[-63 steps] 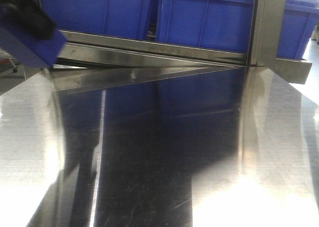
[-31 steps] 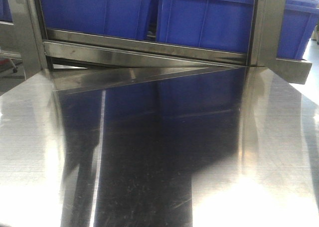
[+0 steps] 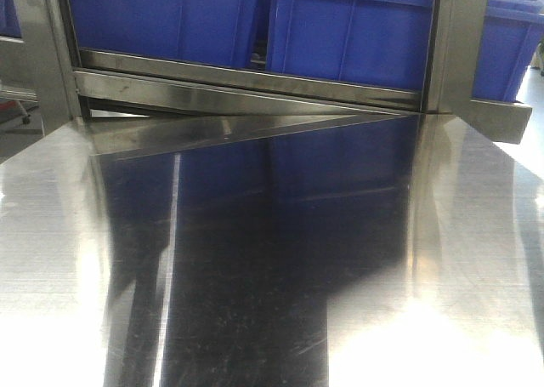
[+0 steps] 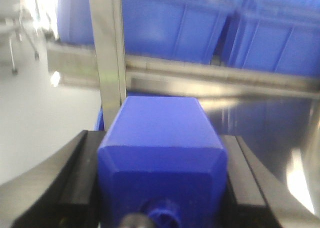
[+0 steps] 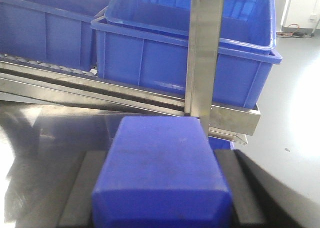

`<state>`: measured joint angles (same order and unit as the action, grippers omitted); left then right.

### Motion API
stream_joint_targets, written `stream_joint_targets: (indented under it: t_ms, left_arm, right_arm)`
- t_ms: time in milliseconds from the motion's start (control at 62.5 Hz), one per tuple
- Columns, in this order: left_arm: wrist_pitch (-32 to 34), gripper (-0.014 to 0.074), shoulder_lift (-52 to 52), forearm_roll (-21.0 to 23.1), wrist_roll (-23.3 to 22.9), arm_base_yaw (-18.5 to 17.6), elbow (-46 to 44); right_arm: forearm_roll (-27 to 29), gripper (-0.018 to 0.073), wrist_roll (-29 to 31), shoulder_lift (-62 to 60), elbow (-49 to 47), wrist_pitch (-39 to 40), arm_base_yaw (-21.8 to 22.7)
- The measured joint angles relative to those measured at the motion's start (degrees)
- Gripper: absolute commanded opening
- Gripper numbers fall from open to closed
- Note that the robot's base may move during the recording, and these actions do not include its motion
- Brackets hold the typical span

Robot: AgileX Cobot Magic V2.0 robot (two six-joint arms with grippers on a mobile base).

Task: Pick and sort blue part to right shelf
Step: 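Hold both blue parts raised above the empty table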

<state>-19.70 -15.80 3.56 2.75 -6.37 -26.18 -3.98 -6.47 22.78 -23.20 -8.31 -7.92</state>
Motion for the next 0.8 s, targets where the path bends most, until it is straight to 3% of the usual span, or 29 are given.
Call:
stream_joint_targets:
  t_ms: [208, 800]
  left_arm:
    - [0.0, 0.0333, 4.48, 0.0, 0.0, 0.0, 0.0]
    - [0.0, 0.0333, 4.49, 0.0, 0.0, 0.0, 0.0]
  right_arm:
    - [0.0, 0.0368, 0.0, 0.0, 0.0, 0.0, 0.0]
    - [0.0, 0.0368, 0.0, 0.0, 0.0, 0.0, 0.0]
